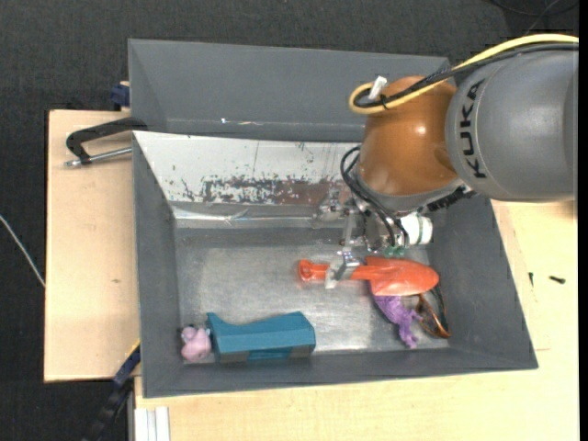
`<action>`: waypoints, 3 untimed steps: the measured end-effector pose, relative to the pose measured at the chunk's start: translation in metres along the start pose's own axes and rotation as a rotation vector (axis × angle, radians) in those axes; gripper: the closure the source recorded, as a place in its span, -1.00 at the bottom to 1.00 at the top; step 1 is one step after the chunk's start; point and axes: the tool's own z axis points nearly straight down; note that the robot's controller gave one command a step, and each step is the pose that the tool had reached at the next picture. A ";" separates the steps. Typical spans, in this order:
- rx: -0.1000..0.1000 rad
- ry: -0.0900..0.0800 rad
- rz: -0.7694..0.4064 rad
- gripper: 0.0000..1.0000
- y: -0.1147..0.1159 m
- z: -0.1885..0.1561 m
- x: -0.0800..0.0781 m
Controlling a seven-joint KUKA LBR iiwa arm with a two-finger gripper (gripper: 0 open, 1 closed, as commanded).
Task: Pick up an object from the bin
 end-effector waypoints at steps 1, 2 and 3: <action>0.000 0.000 -0.062 -1.00 -0.011 -0.008 -0.002; -0.001 0.002 0.059 -1.00 -0.075 0.054 -0.001; -0.001 0.001 0.055 1.00 -0.067 0.047 -0.001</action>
Offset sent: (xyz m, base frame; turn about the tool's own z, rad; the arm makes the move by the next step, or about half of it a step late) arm 0.0051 -0.0748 -0.0553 0.0544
